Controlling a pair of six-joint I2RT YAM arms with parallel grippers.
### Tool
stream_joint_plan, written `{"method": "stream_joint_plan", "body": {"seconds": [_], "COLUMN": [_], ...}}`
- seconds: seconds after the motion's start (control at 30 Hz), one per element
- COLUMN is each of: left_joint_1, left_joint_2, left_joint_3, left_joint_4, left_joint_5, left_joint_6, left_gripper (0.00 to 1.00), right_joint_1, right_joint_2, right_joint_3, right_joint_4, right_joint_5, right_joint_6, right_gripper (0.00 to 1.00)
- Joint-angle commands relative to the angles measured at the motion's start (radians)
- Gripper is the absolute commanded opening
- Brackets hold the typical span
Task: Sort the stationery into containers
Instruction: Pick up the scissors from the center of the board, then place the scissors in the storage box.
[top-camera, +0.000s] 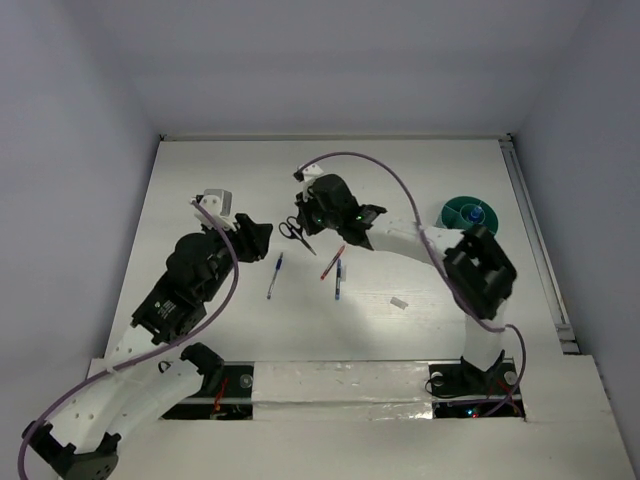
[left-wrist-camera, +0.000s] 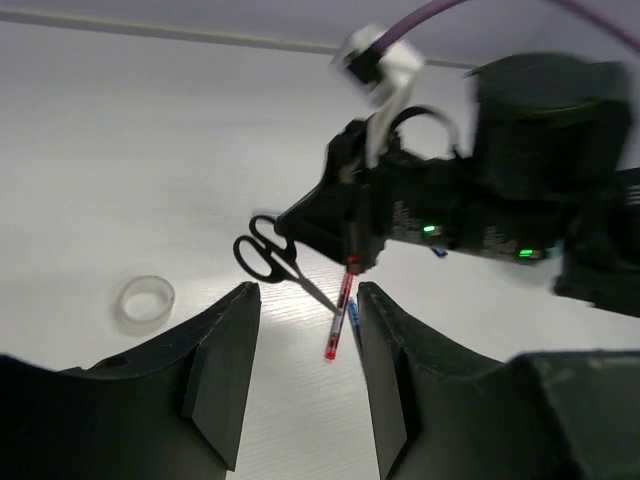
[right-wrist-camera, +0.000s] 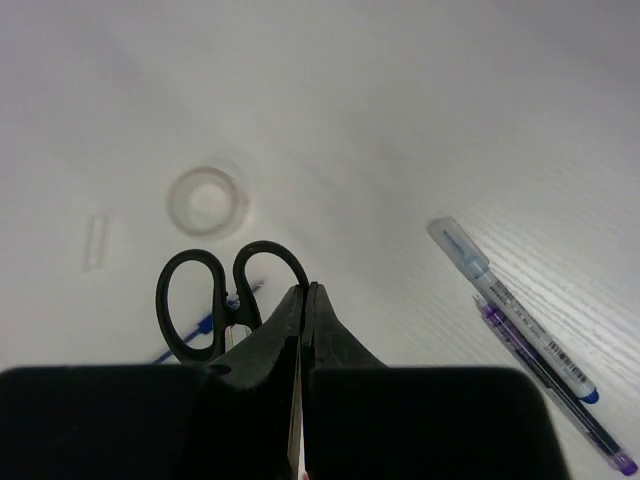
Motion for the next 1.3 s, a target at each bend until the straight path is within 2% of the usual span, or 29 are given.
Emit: {"method": "stream_joint_plan", "body": {"seconds": [0.0,0.13,0.23,0.43,0.6,0.8,0.97,1.03,1.17,1.27], "left_joint_1": [0.03,0.053,0.053,0.053,0.053,0.053,0.053,0.053,0.053,0.053], "left_joint_2": [0.037,0.057,0.085,0.177,0.208,0.231,0.241,0.238,0.221,0.212], "left_joint_3": [-0.005,-0.017,-0.015,-0.001,-0.02,-0.037,-0.037,-0.035,-0.043,-0.051], "left_joint_4": [0.092,0.143,0.152,0.201,0.234,0.26,0.234,0.217,0.215,0.217], "left_joint_5": [0.141,0.257,0.288,0.391,0.39,0.405,0.373,0.344,0.319,0.302], "left_joint_6": [-0.014,-0.063,-0.089,-0.141,-0.176,-0.207,-0.216,-0.216,-0.224,-0.236], "left_gripper": [0.4,0.4,0.42,0.5,0.5,0.39,0.38,0.39,0.54,0.56], "right_joint_1": [0.0,0.0,0.0,0.032,0.063,0.083,0.092,0.092,0.092,0.092], "right_joint_2": [-0.18,-0.315,-0.416,-0.498,-0.516,-0.538,-0.576,-0.59,-0.598,-0.605], "right_joint_3": [-0.122,-0.263,-0.349,-0.38,-0.397,-0.414,-0.445,-0.448,-0.449,-0.457], "right_joint_4": [0.199,0.269,0.32,0.319,0.331,0.346,0.368,0.363,0.348,0.348], "right_joint_5": [-0.157,-0.204,-0.214,-0.231,-0.215,-0.175,-0.14,-0.128,-0.112,-0.111], "right_joint_6": [-0.022,0.022,0.044,0.039,0.044,0.036,0.027,0.019,0.008,0.008], "right_gripper": [0.0,0.0,0.0,0.0,0.0,0.0,0.0,0.0,0.0,0.0]}}
